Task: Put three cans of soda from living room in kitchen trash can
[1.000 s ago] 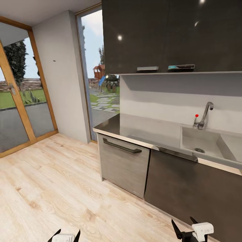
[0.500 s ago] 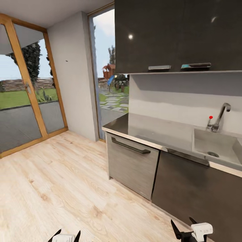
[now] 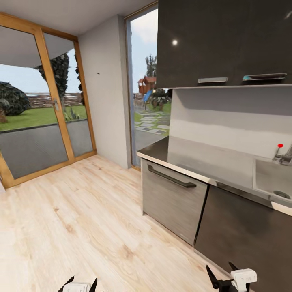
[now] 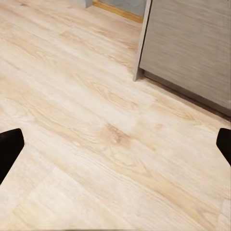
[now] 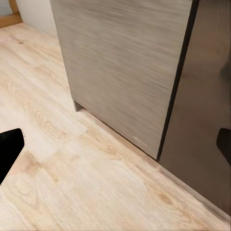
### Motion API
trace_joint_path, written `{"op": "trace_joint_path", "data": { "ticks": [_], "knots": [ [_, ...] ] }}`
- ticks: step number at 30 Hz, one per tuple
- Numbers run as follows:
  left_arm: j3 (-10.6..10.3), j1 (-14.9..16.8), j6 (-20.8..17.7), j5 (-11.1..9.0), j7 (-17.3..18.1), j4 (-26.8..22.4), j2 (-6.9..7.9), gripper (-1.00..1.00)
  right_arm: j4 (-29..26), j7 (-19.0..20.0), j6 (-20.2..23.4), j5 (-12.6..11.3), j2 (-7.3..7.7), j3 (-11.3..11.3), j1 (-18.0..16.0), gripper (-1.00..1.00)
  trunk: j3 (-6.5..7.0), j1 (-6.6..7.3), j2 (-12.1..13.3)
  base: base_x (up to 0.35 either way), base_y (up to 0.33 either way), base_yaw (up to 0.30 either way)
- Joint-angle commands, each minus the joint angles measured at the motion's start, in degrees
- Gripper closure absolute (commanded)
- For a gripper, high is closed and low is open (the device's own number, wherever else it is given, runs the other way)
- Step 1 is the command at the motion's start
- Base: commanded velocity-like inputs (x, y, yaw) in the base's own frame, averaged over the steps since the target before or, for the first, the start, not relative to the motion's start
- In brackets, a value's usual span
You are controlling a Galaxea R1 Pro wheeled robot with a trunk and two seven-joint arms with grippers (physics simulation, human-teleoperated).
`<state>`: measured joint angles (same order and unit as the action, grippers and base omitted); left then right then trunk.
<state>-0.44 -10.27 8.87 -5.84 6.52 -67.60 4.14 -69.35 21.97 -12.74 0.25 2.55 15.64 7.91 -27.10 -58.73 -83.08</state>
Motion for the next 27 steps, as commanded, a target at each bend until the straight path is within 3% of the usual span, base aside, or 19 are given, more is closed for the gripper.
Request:
{"op": "trace_joint_path", "data": {
  "ticks": [1,27],
  "knots": [
    [0.00,-0.01,0.00,0.01,-0.01,0.01,0.00,-1.00,0.00,0.00,0.00,0.00,0.00,0.00,0.00,-1.00,0.00,0.00,0.00,0.000,0.000,0.222],
    [0.00,0.02,-0.01,0.03,-0.02,0.05,0.00,-1.00,0.00,0.00,0.00,0.02,-0.05,-0.09,0.00,-1.00,-1.45,0.00,0.00,0.000,0.000,0.174]
  ]
}}
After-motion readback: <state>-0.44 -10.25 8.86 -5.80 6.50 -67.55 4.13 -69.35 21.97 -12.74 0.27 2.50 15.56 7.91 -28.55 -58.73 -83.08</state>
